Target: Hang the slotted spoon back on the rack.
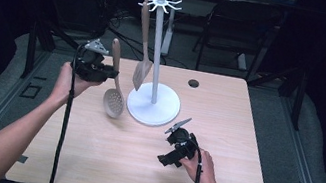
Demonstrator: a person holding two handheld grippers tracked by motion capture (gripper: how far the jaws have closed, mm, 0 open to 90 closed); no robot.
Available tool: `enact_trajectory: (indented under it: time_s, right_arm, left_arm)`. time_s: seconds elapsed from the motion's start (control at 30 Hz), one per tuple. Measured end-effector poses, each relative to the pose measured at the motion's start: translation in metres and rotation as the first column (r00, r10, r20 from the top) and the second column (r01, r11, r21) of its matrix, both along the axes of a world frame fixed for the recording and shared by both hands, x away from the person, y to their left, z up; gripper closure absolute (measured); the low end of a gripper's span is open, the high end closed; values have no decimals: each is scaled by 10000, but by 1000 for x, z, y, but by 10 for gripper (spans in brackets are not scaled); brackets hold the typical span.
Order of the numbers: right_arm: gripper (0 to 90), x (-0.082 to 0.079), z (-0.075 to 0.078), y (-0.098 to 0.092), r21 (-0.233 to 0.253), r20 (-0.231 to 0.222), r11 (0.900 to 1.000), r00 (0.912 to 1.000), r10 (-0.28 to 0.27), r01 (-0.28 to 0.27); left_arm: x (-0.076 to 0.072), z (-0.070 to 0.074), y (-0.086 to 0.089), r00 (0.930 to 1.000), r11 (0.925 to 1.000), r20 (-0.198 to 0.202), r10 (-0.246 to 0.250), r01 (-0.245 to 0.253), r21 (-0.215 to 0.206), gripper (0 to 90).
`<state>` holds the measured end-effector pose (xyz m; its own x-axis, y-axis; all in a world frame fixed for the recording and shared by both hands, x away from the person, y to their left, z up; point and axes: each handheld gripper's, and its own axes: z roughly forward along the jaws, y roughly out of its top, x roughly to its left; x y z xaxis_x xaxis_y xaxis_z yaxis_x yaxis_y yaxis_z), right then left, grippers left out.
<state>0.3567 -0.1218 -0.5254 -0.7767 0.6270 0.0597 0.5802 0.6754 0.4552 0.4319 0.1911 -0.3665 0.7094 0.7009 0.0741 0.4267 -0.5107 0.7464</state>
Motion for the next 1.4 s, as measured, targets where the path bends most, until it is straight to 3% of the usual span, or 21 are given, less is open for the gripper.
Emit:
enact_trajectory:
  time_s: [0.6, 0.97, 1.23, 1.4]
  right_arm:
    - [63, -1, 0, 0, 89, 16, 9999, 10000, -73, 73]
    - [64, -1, 1, 0, -83, 50, 10000, 10000, -17, 18]
    - [64, -1, 0, 0, 79, 21, 9999, 9999, -105, 105]
    - [63, -1, 1, 0, -141, 62, 9999, 10000, 29, -28]
  left_arm:
    - [-5, 25, -22, 9988, 9990, 191, -441, 443, -76, 752]
    - [3, 44, -35, 9980, 9984, 392, -505, 515, -248, 753]
    - [8, 49, -40, 9979, 9986, 472, -452, 464, -256, 752]
    - [11, 53, -40, 9980, 9988, 503, -372, 387, -286, 753]
